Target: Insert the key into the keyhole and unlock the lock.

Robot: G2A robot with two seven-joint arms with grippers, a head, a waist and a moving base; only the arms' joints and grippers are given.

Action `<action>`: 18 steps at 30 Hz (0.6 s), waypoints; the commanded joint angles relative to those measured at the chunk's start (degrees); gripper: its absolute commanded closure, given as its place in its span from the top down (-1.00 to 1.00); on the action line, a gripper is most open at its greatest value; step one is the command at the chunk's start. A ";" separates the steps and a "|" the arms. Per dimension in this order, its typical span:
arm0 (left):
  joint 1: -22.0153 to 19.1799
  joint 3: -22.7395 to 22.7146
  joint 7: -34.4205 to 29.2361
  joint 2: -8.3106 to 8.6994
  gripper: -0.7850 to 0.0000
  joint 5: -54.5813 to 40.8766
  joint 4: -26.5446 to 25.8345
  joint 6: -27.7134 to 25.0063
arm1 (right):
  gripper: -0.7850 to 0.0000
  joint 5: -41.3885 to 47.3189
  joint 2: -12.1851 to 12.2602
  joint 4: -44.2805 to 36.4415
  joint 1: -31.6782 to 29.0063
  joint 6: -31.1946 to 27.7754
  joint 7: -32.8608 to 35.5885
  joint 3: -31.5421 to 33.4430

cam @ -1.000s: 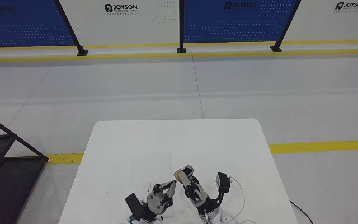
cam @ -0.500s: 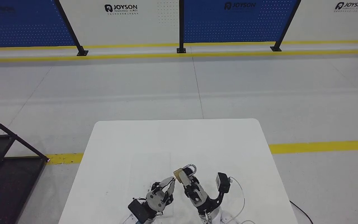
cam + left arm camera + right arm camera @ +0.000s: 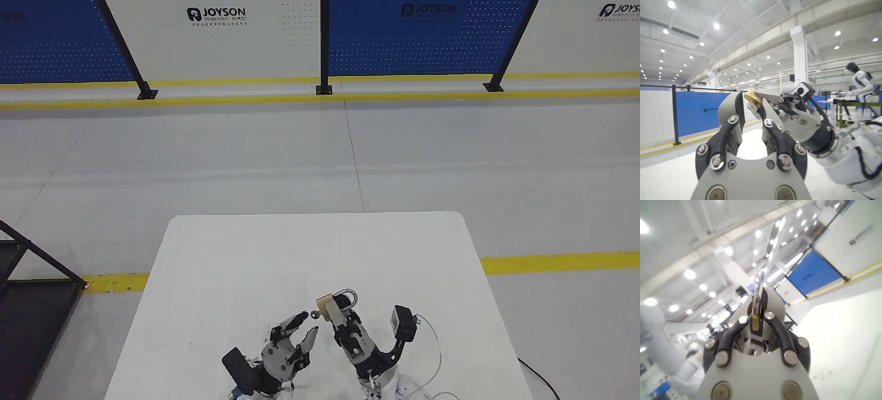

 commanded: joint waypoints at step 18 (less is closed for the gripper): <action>19.75 -28.87 -49.63 8.95 1.00 -49.39 -16.12 -39.37 | -1.00 9.37 -1.07 6.56 8.14 20.91 36.88 -6.70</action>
